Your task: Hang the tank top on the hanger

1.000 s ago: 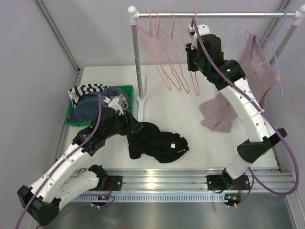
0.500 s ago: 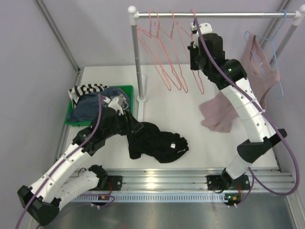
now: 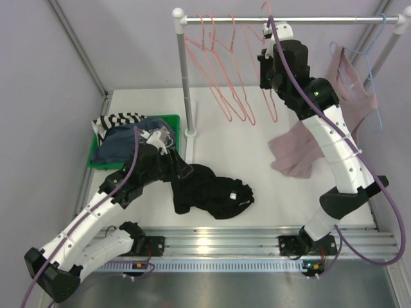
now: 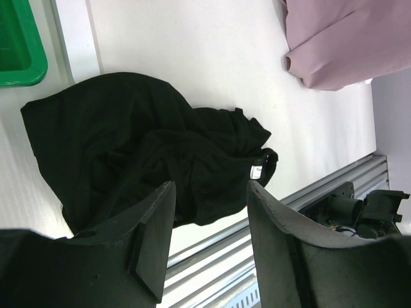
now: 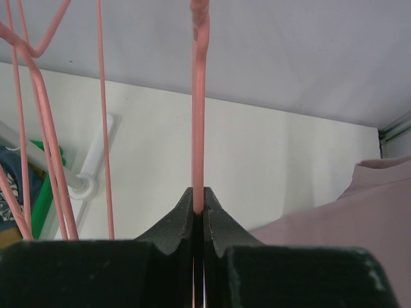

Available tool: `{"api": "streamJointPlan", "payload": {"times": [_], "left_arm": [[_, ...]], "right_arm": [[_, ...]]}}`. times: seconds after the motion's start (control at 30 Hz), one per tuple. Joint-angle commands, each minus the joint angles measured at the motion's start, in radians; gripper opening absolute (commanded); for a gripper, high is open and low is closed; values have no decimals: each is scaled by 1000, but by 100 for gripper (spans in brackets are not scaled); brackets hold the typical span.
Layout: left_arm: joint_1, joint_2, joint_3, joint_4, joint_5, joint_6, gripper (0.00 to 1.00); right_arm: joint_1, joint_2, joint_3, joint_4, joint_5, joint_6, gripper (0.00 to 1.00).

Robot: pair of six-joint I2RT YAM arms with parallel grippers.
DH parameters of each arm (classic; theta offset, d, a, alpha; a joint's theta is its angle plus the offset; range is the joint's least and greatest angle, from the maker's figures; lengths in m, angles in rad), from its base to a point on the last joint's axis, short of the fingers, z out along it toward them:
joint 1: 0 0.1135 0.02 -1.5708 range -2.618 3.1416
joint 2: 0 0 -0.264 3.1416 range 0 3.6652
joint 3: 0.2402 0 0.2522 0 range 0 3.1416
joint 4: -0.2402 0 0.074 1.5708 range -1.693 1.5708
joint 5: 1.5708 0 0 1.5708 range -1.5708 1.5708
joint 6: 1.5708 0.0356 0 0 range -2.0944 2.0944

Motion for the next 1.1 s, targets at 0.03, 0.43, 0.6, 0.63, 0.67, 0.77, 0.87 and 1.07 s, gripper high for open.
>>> {"api": "streamJointPlan", "payload": {"times": [0.03, 0.43, 0.6, 0.63, 0.67, 0.77, 0.87, 1.07], "left_arm": [[-4, 2, 7, 29, -2, 16, 53], [-4, 14, -5, 50, 9, 19, 54], [-4, 28, -8, 56, 21, 23, 54], [-4, 30, -10, 58, 24, 23, 54], [-4, 33, -10, 58, 26, 21, 54], [-4, 46, -18, 60, 36, 21, 54], [-7, 63, -35, 69, 59, 10, 54], [-76, 128, -74, 85, -36, -2, 52]], "right_arm": [[-13, -64, 10, 27, 20, -6, 0], [-11, -175, -102, 56, 3, 17, 0], [-11, -225, -171, 51, 5, 37, 0], [-11, -253, -186, 50, 7, 51, 0], [-11, -271, -206, 48, 8, 59, 0], [-13, -359, -300, 35, 10, 101, 0], [-11, -471, -459, 7, -22, 154, 0], [-9, -768, -796, -25, -209, 289, 0]]}}
